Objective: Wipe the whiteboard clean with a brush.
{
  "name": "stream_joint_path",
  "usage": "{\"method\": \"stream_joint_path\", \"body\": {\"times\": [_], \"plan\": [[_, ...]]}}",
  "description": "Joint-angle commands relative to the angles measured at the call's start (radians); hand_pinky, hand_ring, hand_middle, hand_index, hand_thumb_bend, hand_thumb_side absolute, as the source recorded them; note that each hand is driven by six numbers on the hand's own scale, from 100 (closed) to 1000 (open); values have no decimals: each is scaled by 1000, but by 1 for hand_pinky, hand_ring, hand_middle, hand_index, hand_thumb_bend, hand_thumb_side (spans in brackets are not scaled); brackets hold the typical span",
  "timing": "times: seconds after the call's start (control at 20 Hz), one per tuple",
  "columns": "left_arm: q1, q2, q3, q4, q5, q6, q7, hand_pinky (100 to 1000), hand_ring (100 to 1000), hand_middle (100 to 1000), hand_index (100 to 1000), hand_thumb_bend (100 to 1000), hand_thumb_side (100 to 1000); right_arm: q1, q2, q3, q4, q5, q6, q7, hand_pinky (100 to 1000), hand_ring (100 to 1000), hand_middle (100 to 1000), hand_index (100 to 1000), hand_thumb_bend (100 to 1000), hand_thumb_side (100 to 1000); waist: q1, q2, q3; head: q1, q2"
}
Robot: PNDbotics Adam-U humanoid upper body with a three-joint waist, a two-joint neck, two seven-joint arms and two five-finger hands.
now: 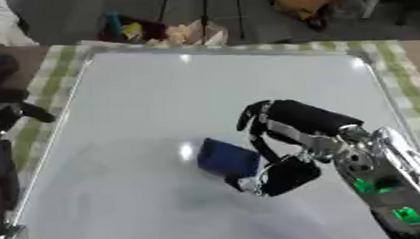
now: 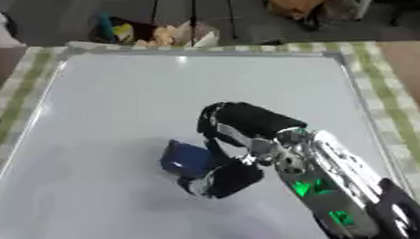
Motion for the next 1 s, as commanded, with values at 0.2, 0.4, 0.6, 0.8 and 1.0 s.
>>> {"method": "stream_joint_path", "body": {"times": [0.2, 0.4, 0.6, 0.8, 1.0], "plan": [[-9, 7, -12, -18, 5, -2, -10, 453, 886, 780, 622, 100, 981, -43, -19, 5, -16, 12, 42, 64, 715, 775, 775, 221, 372, 417, -3, -21, 5, -4, -7], [-8, 6, -13, -18, 6, -2, -12, 453, 887, 781, 622, 100, 981, -56, -20, 11, -16, 14, 55, 82, 710, 772, 763, 218, 348, 433, -5, -23, 10, -5, -5], [-7, 6, -14, -18, 7, -1, -14, 453, 888, 781, 622, 100, 982, -61, -18, 16, -5, 24, 72, 83, 708, 770, 755, 213, 329, 436, -7, -23, 14, -6, -7], [-8, 5, -15, -18, 8, -2, -16, 453, 888, 782, 622, 100, 982, -69, -14, 27, 13, 31, 78, 82, 706, 769, 737, 207, 310, 434, -10, -22, 16, -7, -7], [-6, 5, -15, -18, 9, -1, -17, 453, 889, 782, 621, 100, 982, -71, -13, 38, 36, 40, 82, 80, 707, 770, 737, 207, 300, 431, -11, -19, 17, -8, -7]]}}
